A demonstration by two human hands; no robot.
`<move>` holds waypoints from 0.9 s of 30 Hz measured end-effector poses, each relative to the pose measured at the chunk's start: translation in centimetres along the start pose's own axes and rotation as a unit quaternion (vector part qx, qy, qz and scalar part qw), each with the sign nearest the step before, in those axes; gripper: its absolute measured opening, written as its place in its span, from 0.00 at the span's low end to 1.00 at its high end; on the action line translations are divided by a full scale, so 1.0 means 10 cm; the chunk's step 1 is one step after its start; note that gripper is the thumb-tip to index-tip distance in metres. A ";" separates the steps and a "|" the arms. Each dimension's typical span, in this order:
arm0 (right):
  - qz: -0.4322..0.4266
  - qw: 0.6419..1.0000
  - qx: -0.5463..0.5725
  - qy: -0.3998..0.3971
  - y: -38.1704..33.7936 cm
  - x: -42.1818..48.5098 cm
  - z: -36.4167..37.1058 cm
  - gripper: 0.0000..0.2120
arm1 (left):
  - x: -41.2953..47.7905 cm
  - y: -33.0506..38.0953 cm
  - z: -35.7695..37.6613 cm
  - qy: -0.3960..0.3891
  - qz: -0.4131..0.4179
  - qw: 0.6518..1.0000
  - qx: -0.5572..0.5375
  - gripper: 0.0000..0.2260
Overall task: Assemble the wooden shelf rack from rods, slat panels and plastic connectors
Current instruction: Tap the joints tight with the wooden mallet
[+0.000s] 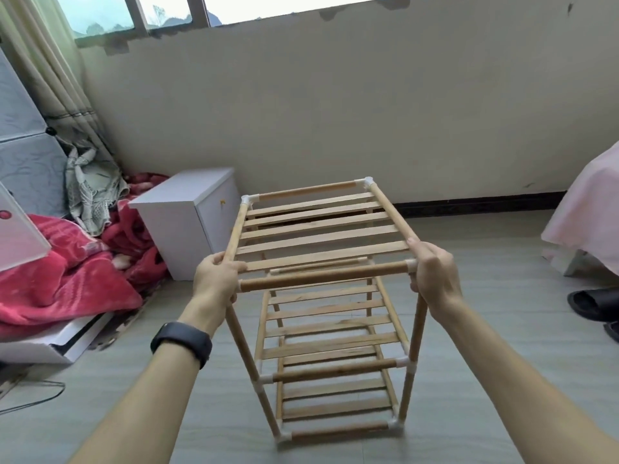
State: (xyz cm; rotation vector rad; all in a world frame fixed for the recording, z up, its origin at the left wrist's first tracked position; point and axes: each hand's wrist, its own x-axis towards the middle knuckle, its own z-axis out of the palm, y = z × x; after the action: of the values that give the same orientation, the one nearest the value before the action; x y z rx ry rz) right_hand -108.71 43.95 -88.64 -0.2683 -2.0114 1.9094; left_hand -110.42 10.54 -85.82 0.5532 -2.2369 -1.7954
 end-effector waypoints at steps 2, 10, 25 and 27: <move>-0.003 1.000 -0.009 0.007 0.00 0.00 0.01 0.18 | 0.05 -0.02 0.00 0.022 -0.001 1.000 0.009 0.13; -0.027 0.998 -0.056 0.022 -0.12 -0.02 0.20 0.18 | 0.09 0.21 0.07 0.143 0.077 0.962 0.218 0.17; 0.328 0.907 -0.207 0.162 2.65 -1.49 -1.46 0.22 | -1.37 -1.34 1.52 -0.251 0.431 0.703 0.507 0.37; 0.395 0.844 -0.321 0.169 3.06 -1.76 -1.73 0.24 | -1.33 -1.51 1.78 -0.236 0.349 0.722 0.549 0.38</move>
State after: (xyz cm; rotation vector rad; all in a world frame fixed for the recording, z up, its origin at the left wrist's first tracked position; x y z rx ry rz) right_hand -89.15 55.61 -120.65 -1.6985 -2.3949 1.2637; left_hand -103.14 29.22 -103.74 -0.6659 -3.0494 -0.0931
